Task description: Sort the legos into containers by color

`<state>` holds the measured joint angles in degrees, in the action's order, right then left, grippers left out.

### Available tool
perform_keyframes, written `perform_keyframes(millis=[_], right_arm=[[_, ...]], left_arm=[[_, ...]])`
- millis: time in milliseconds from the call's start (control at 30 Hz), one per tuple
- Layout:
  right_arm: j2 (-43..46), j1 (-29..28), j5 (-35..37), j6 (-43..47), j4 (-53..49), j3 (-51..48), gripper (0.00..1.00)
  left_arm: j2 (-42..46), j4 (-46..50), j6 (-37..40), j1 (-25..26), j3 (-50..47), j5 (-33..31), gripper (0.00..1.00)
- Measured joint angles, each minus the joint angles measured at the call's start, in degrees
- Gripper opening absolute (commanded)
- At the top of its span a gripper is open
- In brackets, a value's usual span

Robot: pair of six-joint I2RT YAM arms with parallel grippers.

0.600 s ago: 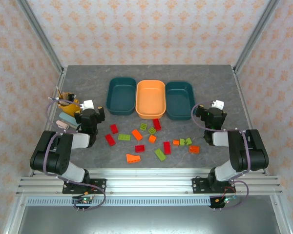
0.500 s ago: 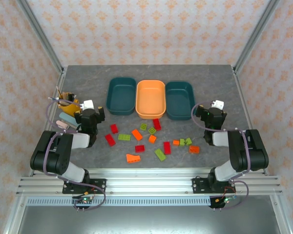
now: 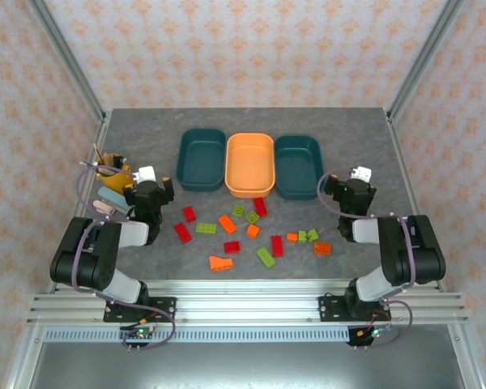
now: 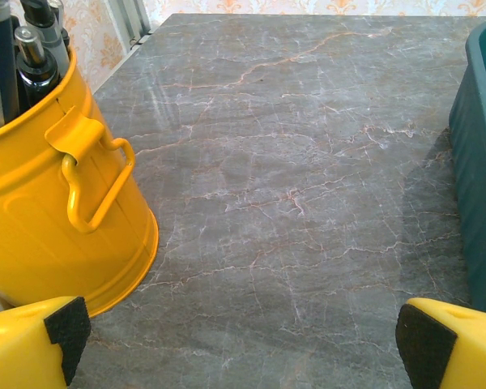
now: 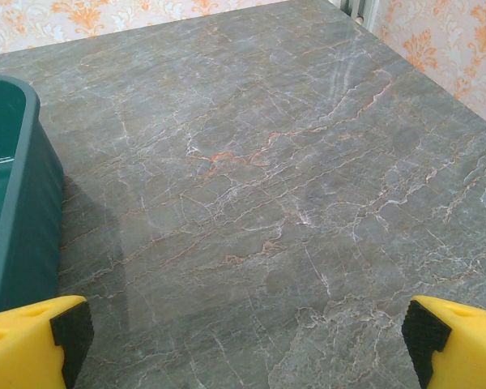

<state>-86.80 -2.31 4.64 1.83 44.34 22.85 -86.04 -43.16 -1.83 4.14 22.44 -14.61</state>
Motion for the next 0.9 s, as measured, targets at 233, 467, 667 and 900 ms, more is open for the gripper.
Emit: perform_keyframes(millis=[233, 467, 667, 900], right_arm=[[0.83, -0.09, 0.37, 0.04, -2.56, 0.68, 0.99], [17.84, -3.17, 8.15, -0.37, -21.55, 12.02, 0.99], [27.96, -5.29, 12.15, -12.85, -48.52, 39.1, 1.0], [27.93, -5.2, 5.62, -35.82, -86.68, 58.49, 0.8]], left_arm=[[1.07, 2.91, 0.48, 0.59, 0.76, -0.42, 1.0], [14.51, 17.22, 1.49, 10.05, 9.97, -9.68, 1.0], [23.12, 27.12, 0.17, 20.9, 20.61, -17.88, 1.0], [25.49, 60.7, -26.95, 20.55, 44.72, -13.68, 1.0]])
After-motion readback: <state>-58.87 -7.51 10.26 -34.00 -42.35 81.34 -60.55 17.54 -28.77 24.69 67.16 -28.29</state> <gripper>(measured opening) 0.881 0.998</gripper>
